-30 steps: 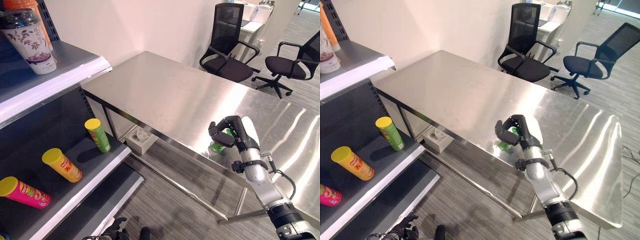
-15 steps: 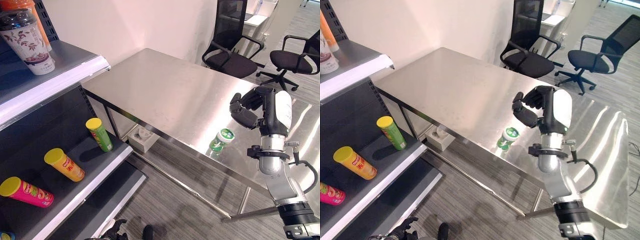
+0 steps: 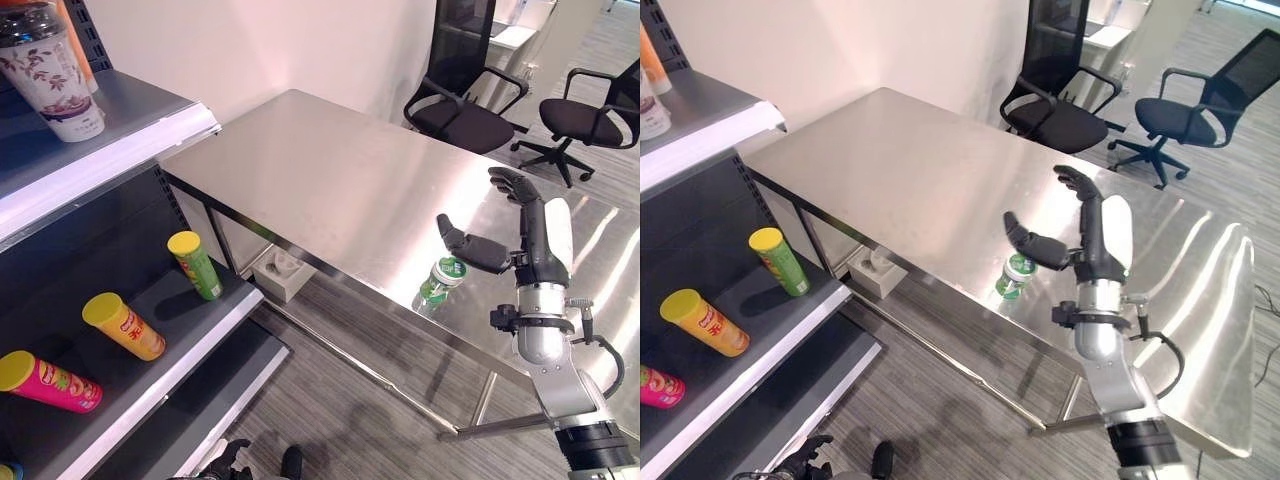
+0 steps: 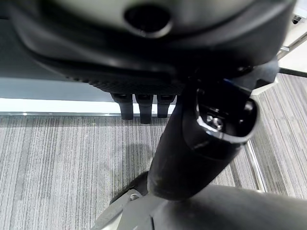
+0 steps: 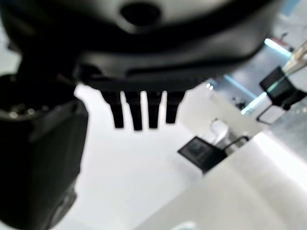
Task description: Put the goods on the table back onto the shelves and tidy them up.
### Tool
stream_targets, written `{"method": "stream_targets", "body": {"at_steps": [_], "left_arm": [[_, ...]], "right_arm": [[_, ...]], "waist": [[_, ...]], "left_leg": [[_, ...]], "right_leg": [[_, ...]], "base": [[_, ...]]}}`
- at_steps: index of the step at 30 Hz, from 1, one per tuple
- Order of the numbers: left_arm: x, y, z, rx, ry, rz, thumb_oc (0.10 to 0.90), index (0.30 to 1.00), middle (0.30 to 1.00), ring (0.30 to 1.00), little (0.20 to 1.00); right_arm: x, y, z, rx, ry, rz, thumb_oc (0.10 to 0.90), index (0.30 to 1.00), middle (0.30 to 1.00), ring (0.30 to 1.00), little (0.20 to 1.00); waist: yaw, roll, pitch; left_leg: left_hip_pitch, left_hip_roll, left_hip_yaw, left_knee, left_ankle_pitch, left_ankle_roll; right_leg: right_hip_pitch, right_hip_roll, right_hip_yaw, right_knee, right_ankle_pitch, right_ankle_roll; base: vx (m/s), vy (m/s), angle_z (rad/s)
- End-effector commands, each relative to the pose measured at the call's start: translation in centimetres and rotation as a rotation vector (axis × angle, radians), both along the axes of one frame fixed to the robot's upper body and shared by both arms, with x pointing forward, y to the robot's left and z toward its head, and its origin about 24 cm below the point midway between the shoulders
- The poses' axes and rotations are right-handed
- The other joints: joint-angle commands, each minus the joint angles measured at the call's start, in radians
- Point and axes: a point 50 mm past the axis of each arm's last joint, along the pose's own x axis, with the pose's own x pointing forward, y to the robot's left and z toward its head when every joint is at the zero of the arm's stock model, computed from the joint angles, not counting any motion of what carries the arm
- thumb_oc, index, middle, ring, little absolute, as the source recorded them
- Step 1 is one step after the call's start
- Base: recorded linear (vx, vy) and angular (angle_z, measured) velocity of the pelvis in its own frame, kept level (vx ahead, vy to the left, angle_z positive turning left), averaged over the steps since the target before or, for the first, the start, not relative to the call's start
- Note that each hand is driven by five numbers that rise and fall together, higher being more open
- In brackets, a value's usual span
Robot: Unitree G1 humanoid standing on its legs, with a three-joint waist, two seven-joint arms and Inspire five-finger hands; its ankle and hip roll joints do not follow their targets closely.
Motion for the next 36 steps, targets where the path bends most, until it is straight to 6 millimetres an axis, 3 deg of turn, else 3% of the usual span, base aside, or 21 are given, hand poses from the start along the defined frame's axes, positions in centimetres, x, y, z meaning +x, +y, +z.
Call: {"method": "stream_targets", "body": {"at_steps": [1,10,13,21,26,27,33,36], "left_arm": [[1.1,-2.0,-0.1,-0.041,-0.03,-0.083,0.8,0.9,0.9,0.9,0.9],[0.6,-1.7,-0.2,-0.05,-0.02,-0.042,0.8,0.9,0.9,0.9,0.9],[0.4,-1.6,-0.2,-0.052,-0.015,-0.038,0.8,0.9,0.9,0.9,0.9],[0.4,-1.5,-0.2,-0.055,-0.016,-0.033,0.8,0.9,0.9,0.9,0.9],[0.6,-1.5,-0.2,-0.052,-0.018,-0.031,0.8,0.9,0.9,0.9,0.9],[1.9,-0.7,0.0,-0.07,-0.009,0.113,0.8,0.9,0.9,0.9,0.9],[1.4,-0.3,-0.2,-0.072,0.006,0.166,0.8,0.9,0.9,0.9,0.9],[0.7,0.0,-0.3,-0.075,0.022,0.218,0.8,0.9,0.9,0.9,0.9]], "right_arm": [[-1.0,0.5,6.2,-0.001,-0.3,0.097,0.8,0.9,0.9,0.9,0.9],[-2.9,1.1,6.0,0.004,-0.285,0.181,0.8,0.9,0.9,0.9,0.9],[-3.3,1.1,5.1,0.006,-0.228,0.201,0.8,0.9,0.9,0.9,0.9],[-3.1,1.2,2.6,0.014,-0.089,0.224,0.8,0.9,0.9,0.9,0.9],[-3.2,1.4,2.3,0.084,-0.086,0.245,0.8,0.9,0.9,0.9,0.9],[-1.3,2.4,-2.3,0.13,0.159,0.275,0.8,0.9,0.9,0.9,0.9],[-1.6,2.5,-2.9,0.127,0.17,0.252,0.8,0.9,0.9,0.9,0.9],[-2.1,2.5,-2.2,0.117,0.128,0.253,0.8,0.9,0.9,0.9,0.9]], "waist": [[0.008,-0.006,-0.039],[-0.02,0.001,-0.043],[-0.033,0.005,-0.044],[-0.047,0.014,-0.036],[-0.052,0.016,-0.034],[-0.093,-0.03,-0.003],[-0.095,-0.024,-0.036],[-0.093,-0.023,-0.043]], "left_leg": [[0.041,0.043,-0.018,0.004,-0.133,-0.034],[0.051,0.052,-0.003,0.004,-0.132,-0.038],[0.053,0.053,0.003,0.004,-0.134,-0.039],[0.054,0.05,0.007,0.004,-0.133,-0.039],[0.054,0.047,0.01,0.004,-0.137,-0.039],[0.035,0.051,0.013,0.018,-0.08,-0.024],[0.065,0.055,0.03,0.004,-0.092,-0.034],[0.076,0.059,0.034,0.004,-0.103,-0.037]], "right_leg": [[0.037,-0.075,0.016,0.016,-0.014,0.082],[0.037,-0.074,0.026,0.016,-0.012,0.081],[0.036,-0.075,0.029,0.014,-0.01,0.082],[0.031,-0.08,0.029,0.015,-0.005,0.084],[0.03,-0.084,0.033,0.016,-0.002,0.085],[-0.064,0.013,0.087,0.011,0.044,0.023],[-0.049,0.004,0.084,0.006,0.028,0.027],[-0.042,0.003,0.08,0.006,0.023,0.027]], "base": [[0.0,0.0,0.0],[-0.01,-0.009,-0.02],[-0.02,-0.017,-0.1],[0.0,-0.002,-0.01],[0.0,0.0,0.0],[0.09,0.021,0.0],[0.13,0.036,-0.1],[0.11,0.021,-0.04]]}}
